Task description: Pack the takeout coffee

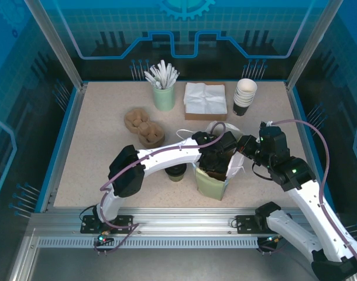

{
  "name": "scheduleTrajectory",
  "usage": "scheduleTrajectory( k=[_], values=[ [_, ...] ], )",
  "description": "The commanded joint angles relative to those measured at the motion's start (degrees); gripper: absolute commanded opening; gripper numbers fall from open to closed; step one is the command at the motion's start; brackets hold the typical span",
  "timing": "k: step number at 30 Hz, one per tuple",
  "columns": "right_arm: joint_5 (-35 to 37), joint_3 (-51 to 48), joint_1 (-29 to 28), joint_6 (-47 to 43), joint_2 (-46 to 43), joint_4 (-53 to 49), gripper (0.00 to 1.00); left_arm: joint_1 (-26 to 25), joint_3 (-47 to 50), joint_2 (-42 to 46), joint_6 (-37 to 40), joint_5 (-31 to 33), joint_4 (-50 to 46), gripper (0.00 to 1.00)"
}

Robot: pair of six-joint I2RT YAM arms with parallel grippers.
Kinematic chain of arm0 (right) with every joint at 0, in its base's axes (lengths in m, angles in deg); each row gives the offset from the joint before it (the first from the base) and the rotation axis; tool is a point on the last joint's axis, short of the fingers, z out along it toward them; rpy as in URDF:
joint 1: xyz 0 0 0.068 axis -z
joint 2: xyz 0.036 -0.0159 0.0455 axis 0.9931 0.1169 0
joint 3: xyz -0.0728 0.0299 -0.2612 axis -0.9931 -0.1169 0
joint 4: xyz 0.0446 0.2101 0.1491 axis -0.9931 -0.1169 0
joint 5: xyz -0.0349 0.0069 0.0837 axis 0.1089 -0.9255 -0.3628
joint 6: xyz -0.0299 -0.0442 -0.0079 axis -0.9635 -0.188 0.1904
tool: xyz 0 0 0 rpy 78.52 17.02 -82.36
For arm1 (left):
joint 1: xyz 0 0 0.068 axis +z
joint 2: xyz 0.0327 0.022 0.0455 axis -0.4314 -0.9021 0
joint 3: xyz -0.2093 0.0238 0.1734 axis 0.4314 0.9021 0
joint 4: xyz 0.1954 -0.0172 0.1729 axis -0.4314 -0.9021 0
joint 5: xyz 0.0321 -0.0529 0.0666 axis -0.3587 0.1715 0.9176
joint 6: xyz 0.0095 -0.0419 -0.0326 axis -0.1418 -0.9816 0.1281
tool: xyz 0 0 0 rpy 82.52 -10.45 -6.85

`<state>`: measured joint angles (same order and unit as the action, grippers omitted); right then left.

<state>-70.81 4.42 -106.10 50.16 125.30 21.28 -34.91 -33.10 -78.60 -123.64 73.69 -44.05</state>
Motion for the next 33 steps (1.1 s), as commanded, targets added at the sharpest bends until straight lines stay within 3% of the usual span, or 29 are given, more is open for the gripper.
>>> scheduleTrajectory(
  k=[1, 33],
  values=[
    [-2.4, 0.3, 0.0, 0.5, -1.2, 6.1, 0.00, -0.7, 2.4, -3.1, -1.4, -1.9, -0.1, 0.35],
    [-4.2, -1.9, 0.6, -3.3, -1.1, 8.0, 0.00, 1.1, 2.4, -10.1, 1.7, -8.1, 1.3, 0.35]
  ],
)
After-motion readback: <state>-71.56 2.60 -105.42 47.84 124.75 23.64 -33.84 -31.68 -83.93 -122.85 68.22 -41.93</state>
